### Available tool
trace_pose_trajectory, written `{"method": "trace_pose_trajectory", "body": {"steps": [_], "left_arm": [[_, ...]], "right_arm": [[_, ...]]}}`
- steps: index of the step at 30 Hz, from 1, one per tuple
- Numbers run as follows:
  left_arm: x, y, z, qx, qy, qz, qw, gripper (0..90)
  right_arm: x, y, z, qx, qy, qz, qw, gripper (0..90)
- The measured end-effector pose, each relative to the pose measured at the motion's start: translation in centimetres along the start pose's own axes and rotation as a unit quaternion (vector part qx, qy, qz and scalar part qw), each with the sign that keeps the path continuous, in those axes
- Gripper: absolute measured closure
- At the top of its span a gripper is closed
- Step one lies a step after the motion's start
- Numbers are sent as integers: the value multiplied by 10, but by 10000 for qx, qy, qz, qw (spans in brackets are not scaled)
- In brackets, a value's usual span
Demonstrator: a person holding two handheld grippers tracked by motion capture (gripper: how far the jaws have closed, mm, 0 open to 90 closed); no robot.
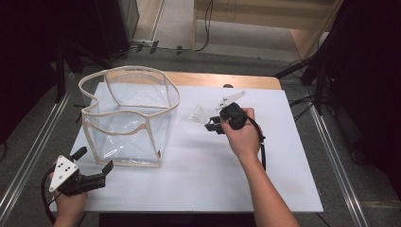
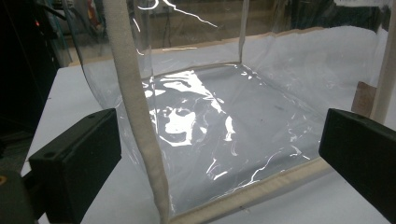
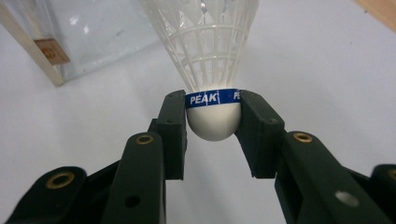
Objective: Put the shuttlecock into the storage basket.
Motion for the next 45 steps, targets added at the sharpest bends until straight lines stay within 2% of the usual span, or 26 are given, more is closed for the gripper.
{"method": "trace_pose_trajectory", "body": {"steps": [4,11,18,25,36,45], "left_arm": [[0,0,0,3,4,-2,10000,0],[0,0,0,4,-6,17,10000,0],[0,0,0,4,-6,6,10000,0],[0,0,0,10,-3,8,10000,0],[0,0,0,22,-7,31,10000,0],[0,0,-1,51,-11,27,10000,0]], "right_arm": [[6,-1,-7,-36,256,-6,9997,616],[12,-3,-14,-84,543,20,9985,615],[18,-3,-22,-43,924,92,9957,616],[24,-4,-29,20,1187,162,9928,615],[34,-4,-38,62,1403,149,9900,616],[47,-7,-42,195,1604,116,9868,616]]}}
Point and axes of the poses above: each handheld gripper's, and its own axes: z roughly forward along the jaws, x roughly out of its top, y roughly to its right, the point moved 4 cm from there along z, roughly forward along the jaws, and after that the axes turned 3 degrees about y, right-handed, at the moved point
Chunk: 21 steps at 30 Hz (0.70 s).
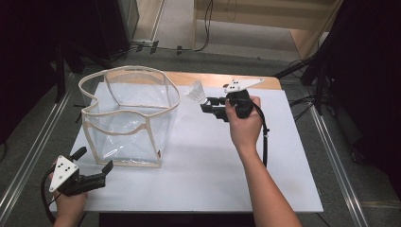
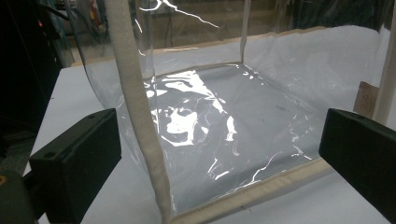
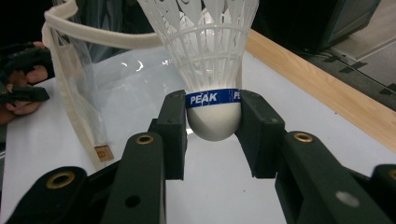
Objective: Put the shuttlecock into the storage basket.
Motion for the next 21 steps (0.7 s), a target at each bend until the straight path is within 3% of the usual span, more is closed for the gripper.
{"method": "trace_pose_trajectory", "body": {"steps": [21], "left_arm": [[0,0,0,27,3,7,10000,0]], "right_arm": [[27,-7,5,190,148,-72,9997,617]]}}
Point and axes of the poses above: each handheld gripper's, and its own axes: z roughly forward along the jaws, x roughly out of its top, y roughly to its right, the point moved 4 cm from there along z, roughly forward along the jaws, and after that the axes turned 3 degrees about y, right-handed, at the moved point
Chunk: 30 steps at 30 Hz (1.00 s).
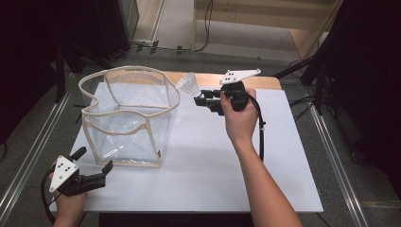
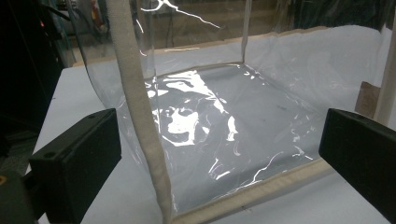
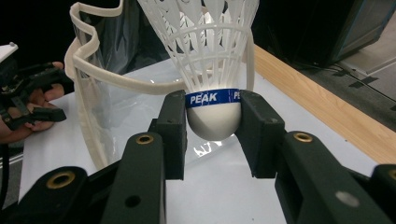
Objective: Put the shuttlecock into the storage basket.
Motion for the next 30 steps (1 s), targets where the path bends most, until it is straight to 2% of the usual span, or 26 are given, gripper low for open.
{"method": "trace_pose_trajectory", "body": {"steps": [16,30], "left_arm": [[0,0,0,3,-1,-6,10000,0],[0,-1,0,-1,-5,-13,10000,0]], "right_arm": [[15,-8,11,119,10,-76,9999,617],[25,-14,29,271,-28,-156,9995,617]]}}
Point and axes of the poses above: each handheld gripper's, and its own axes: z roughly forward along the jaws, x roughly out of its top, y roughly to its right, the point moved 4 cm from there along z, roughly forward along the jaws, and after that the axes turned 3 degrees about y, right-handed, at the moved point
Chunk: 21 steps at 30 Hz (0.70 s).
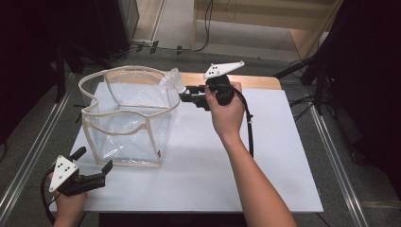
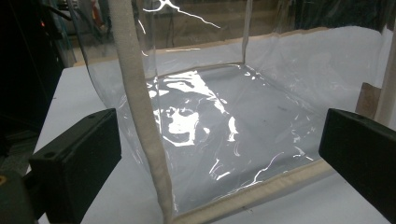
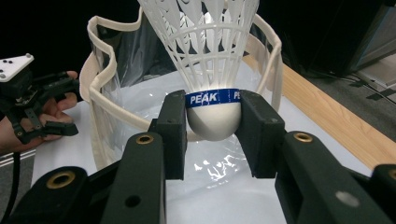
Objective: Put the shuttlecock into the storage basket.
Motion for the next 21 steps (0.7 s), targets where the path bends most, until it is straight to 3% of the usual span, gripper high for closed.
{"method": "trace_pose_trajectory", "body": {"steps": [17,21], "left_arm": [[0,0,0,16,16,-8,10000,0],[0,-1,0,12,31,-39,10000,0]], "right_arm": [[5,-9,26,59,-171,-91,9998,598],[2,-10,32,316,-285,-70,9991,323]]}}
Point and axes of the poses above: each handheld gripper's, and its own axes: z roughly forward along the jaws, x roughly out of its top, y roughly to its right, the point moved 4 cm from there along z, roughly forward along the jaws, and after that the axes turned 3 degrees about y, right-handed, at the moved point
